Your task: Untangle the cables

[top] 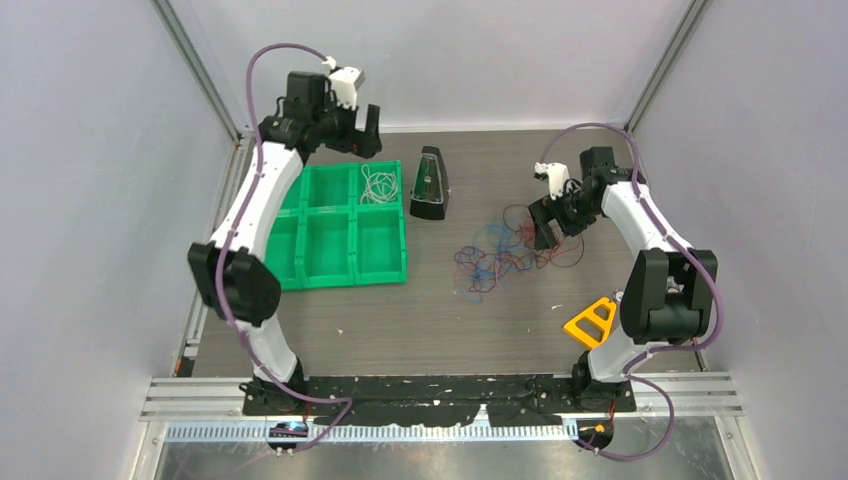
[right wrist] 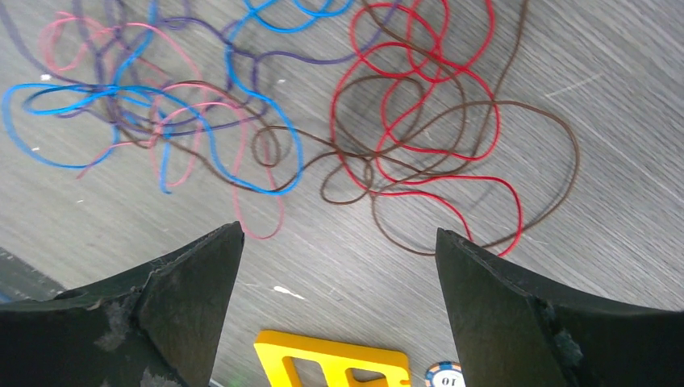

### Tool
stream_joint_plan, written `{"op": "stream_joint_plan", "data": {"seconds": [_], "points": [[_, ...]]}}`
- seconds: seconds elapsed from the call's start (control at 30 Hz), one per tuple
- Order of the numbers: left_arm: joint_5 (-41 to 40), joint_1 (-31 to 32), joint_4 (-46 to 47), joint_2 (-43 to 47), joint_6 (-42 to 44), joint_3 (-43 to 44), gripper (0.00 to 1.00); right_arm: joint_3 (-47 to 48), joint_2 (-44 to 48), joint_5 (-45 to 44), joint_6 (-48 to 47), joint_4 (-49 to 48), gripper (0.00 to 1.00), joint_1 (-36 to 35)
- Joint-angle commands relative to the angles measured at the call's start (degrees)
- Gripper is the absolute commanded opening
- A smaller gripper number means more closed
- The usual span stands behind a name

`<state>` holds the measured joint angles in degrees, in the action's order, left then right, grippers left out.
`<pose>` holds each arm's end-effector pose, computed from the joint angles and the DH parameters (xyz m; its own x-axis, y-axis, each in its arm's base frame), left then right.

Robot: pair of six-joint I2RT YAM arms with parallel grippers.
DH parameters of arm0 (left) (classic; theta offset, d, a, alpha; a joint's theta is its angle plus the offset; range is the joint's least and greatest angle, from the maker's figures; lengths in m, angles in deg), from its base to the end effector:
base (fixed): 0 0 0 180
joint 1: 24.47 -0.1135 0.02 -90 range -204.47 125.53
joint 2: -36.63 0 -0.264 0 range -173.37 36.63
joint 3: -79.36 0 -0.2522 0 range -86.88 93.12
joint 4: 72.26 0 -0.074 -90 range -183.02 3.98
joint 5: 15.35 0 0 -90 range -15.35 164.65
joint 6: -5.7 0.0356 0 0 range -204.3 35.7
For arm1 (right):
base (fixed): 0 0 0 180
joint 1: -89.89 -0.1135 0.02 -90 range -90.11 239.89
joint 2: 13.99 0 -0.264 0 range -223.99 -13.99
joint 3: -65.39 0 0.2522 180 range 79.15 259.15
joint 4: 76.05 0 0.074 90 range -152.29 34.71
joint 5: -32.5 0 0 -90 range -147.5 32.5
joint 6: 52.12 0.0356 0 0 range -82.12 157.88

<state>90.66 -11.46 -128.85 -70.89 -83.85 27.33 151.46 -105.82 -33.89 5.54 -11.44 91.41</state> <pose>0.4101 -0.1048 0.3895 -0.5712 0.1397 -0.8088 0.4379 0.8853 -0.1563 0.3154 0.0059 0.2516 -0.7366 -0.4708 -0.4856 -0.5968 0.7903 0.1390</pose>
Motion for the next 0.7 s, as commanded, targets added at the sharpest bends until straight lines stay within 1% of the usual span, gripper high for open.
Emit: {"op": "stream_joint_plan", "data": {"seconds": [0.0, 0.03, 0.1, 0.2, 0.23, 0.27, 0.3, 0.37, 0.4, 0.43, 0.47, 0.5, 0.53, 0.57, 0.63, 0.67], "points": [[-0.04, -0.85, 12.67, 13.74, 6.83, -17.13, 1.00, 2.07, -4.08, -8.47, 1.24, -3.81, 0.95, 0.24], [0.64, -0.85, 15.77, 17.24, 8.01, -21.49, 1.00, 2.19, -4.82, -9.10, 1.41, -4.26, 0.95, 0.28], [1.72, -0.83, 19.33, 23.44, 9.32, -27.55, 1.00, 3.48, -7.83, -9.38, 2.51, -5.51, 0.95, 0.29], [3.16, -0.88, 18.41, 27.68, 10.59, -31.06, 1.00, 6.07, -14.03, -7.12, 4.69, -6.21, 0.99, 0.22], [3.16, -0.82, 17.63, 28.66, 10.78, -31.59, 1.00, 7.14, -15.11, -6.51, 5.24, -6.51, 0.99, 0.14], [3.26, -0.88, 16.93, 29.48, 10.84, -32.19, 1.00, 7.62, -17.32, -6.32, 6.14, -7.09, 0.94, 0.08], [3.39, -0.84, 16.35, 30.33, 11.07, -32.83, 1.00, 8.49, -18.29, -5.82, 6.45, -7.26, 0.91, 0.03], [4.20, -0.85, 15.50, 32.14, 11.59, -34.52, 0.99, 9.84, -20.77, -3.58, 7.07, -6.42, 0.73, -0.50], [4.84, -0.83, 15.23, 33.10, 11.86, -35.48, 0.99, 10.16, -21.51, -2.53, 7.13, -6.09, 0.69, -0.66], [5.72, -0.87, 15.02, 34.03, 11.99, -36.95, 0.99, 10.38, -21.66, -0.06, 6.92, -5.36, 0.56, -0.97], [7.33, -0.84, 14.56, 34.94, 12.33, -38.17, 1.00, 10.52, -21.46, 1.30, 6.49, -4.73, 0.51, -1.12], [10.41, -0.80, 14.05, 35.65, 13.14, -39.49, 1.00, 10.73, -20.58, 4.43, 4.78, -3.22, 0.39, -1.40], [14.07, -0.76, 13.56, 36.12, 13.74, -40.60, 0.99, 10.78, -19.83, 6.01, 3.66, -2.25, 0.32, -1.46], [18.68, -0.42, 13.22, 36.20, 13.94, -41.79, 0.99, 10.51, -18.04, 8.38, 1.55, -0.73, 0.21, -1.50], [23.07, 2.83, 13.15, 34.61, 13.40, -43.30, 0.92, 8.93, -14.46, 9.83, -1.38, 0.27, 0.08, -3.79], [23.81, 5.21, 13.13, 33.00, 13.47, -43.55, 0.89, 8.21, -13.21, 10.17, -2.28, 0.42, 0.07, -4.15]]}}
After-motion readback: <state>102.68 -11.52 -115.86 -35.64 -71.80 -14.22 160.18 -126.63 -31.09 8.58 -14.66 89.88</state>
